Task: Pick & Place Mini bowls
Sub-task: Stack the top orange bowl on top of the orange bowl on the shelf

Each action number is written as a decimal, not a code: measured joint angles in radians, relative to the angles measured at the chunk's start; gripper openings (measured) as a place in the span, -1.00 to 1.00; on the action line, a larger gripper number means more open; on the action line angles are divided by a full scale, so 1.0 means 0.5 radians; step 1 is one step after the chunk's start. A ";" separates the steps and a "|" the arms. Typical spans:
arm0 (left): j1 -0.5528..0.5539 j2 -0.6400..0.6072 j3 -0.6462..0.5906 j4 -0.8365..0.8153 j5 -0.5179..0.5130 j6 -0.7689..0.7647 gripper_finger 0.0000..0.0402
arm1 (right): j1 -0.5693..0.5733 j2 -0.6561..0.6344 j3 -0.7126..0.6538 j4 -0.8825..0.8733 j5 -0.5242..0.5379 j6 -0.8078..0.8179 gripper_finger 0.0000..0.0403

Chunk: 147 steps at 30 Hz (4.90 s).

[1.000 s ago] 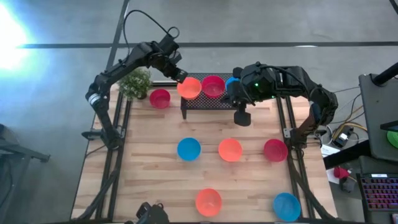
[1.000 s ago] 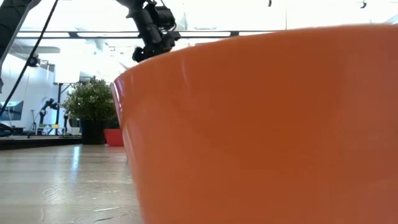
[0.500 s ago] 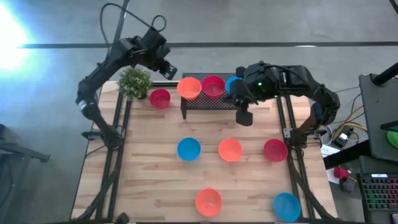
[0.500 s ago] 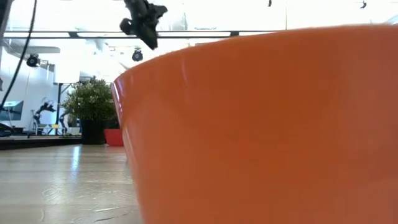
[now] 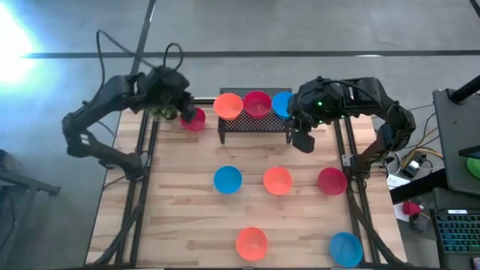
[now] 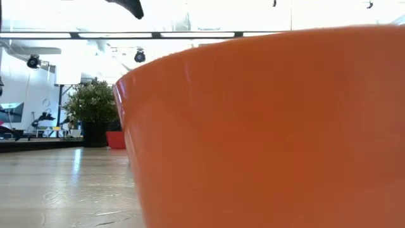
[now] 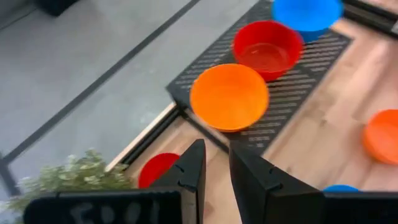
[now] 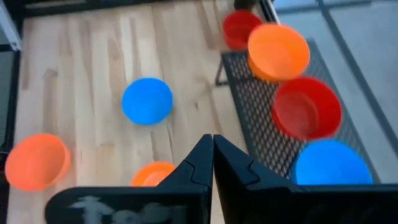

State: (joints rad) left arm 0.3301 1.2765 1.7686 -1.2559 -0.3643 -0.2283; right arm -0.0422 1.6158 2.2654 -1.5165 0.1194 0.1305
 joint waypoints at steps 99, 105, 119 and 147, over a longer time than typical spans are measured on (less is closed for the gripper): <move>-0.474 -0.558 -0.831 0.512 0.196 -0.005 -0.68 | 0.014 -0.147 -1.357 0.183 0.006 1.027 -0.20; -0.474 -0.558 -0.831 0.509 0.196 -0.005 -0.68 | 0.014 -0.147 -1.362 0.195 0.007 1.130 -0.20; -0.473 -0.555 -0.833 0.512 0.196 -0.011 -0.68 | 0.020 -0.147 -1.796 0.567 -0.121 1.352 -0.23; -0.472 -0.546 -0.997 0.710 0.242 -0.072 -0.68 | 0.011 -0.147 -2.694 1.473 -0.428 1.470 -0.23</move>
State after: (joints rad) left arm 0.0940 1.0035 1.2701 -0.9007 -0.2434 -0.2646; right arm -0.0368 1.5425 0.9184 -0.7799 -0.0946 0.8656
